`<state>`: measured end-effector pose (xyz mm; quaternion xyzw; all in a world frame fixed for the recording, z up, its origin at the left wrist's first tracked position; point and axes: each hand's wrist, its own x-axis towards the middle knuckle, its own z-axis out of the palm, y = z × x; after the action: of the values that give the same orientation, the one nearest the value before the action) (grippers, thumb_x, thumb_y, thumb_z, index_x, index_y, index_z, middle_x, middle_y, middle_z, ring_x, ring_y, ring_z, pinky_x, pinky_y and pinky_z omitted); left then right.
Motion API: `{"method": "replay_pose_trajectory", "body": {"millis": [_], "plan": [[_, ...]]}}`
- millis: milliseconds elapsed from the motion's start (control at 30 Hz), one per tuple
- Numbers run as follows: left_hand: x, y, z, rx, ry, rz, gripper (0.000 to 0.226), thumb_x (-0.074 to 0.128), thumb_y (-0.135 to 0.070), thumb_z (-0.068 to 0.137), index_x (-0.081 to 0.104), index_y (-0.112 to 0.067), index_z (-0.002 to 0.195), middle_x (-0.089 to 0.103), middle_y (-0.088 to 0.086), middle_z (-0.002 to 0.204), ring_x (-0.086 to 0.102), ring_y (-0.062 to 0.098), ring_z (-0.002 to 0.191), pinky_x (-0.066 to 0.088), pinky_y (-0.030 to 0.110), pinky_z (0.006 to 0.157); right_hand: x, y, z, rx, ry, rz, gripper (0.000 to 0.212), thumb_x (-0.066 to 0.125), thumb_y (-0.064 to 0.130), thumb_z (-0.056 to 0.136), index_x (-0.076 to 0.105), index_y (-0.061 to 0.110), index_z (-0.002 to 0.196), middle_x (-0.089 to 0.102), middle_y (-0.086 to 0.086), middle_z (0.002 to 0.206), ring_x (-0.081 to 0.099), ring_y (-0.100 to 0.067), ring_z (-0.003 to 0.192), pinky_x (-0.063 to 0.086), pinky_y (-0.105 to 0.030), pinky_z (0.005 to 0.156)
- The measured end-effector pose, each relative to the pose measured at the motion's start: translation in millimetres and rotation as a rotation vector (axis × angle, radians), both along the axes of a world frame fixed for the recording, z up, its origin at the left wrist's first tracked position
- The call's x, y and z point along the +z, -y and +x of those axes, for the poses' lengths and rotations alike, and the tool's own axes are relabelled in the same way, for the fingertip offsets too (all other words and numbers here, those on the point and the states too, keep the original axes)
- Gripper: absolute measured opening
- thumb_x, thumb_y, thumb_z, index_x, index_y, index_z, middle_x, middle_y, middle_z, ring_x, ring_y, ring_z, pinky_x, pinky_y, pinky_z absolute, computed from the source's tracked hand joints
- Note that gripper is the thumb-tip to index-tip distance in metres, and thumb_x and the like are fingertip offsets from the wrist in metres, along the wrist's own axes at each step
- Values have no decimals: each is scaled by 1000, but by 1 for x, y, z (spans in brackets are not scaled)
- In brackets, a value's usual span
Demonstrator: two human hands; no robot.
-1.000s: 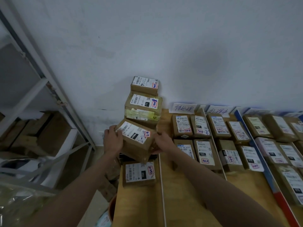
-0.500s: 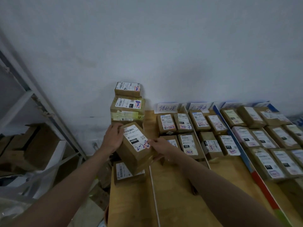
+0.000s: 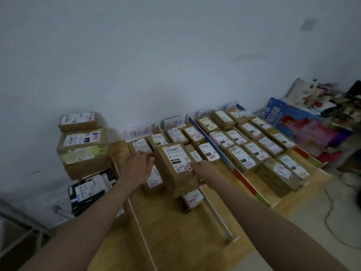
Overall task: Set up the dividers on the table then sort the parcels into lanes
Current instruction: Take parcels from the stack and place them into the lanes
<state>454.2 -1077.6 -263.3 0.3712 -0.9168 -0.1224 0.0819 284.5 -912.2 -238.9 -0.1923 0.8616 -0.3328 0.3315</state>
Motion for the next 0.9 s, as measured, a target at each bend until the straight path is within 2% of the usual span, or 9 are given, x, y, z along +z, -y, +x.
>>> {"method": "replay_pose_trajectory", "body": {"millis": [67,200,333,433,533,633,767,900], "plan": [[5,-19,-25,-79,37,-17,48,28,-45,103,51,-18,136,51,5,139,50,26,124,38,42,106,1,-28,-22,-65,-21,11,39,41,33,103,62,2,112,65,-14,109,61,-27,99,49,-34,78],[11,-58,-69,-221,86,-89,51,31,-44,103,44,-17,144,43,4,149,40,24,136,29,43,115,5,-81,-56,-181,-81,2,37,41,32,102,63,3,109,66,-16,109,63,-30,101,52,-39,82],[11,-100,-111,-291,77,-113,47,33,-42,102,53,-16,136,50,4,142,44,22,132,29,40,114,5,-132,-83,-210,-104,16,40,35,32,104,58,1,113,63,-17,108,61,-32,97,51,-41,82],[6,-133,-137,-332,98,-112,49,33,-43,102,49,-16,140,47,4,145,43,23,134,29,42,114,1,-169,-104,-228,-121,48,42,33,32,104,60,1,99,65,-19,106,63,-35,101,53,-46,90],[2,-169,-164,-338,104,-126,46,33,-43,99,56,-18,131,53,3,139,49,21,127,35,41,109,-6,-205,-128,-250,-154,78,42,35,33,104,61,3,91,64,-18,97,62,-31,91,51,-40,79],[-1,-211,-191,-339,136,-119,44,34,-46,100,57,-17,125,55,2,131,52,22,120,39,39,105,-13,-246,-155,-276,-114,61,39,37,34,103,60,4,94,59,-15,93,56,-27,85,45,-36,73],[-1,-271,-225,-339,117,-120,42,36,-44,101,55,-19,128,53,3,135,50,22,125,37,39,109,-14,-303,-190,-276,-111,43,44,33,32,104,62,-1,110,63,-21,101,61,-31,95,50,-44,86],[1,-324,-265,-360,111,-108,41,36,-44,102,54,-23,130,52,1,137,47,20,130,34,41,113,-11,-357,-225,-290,-140,58,38,31,30,105,59,5,112,58,-17,100,55,-28,90,44,-36,76]]}}
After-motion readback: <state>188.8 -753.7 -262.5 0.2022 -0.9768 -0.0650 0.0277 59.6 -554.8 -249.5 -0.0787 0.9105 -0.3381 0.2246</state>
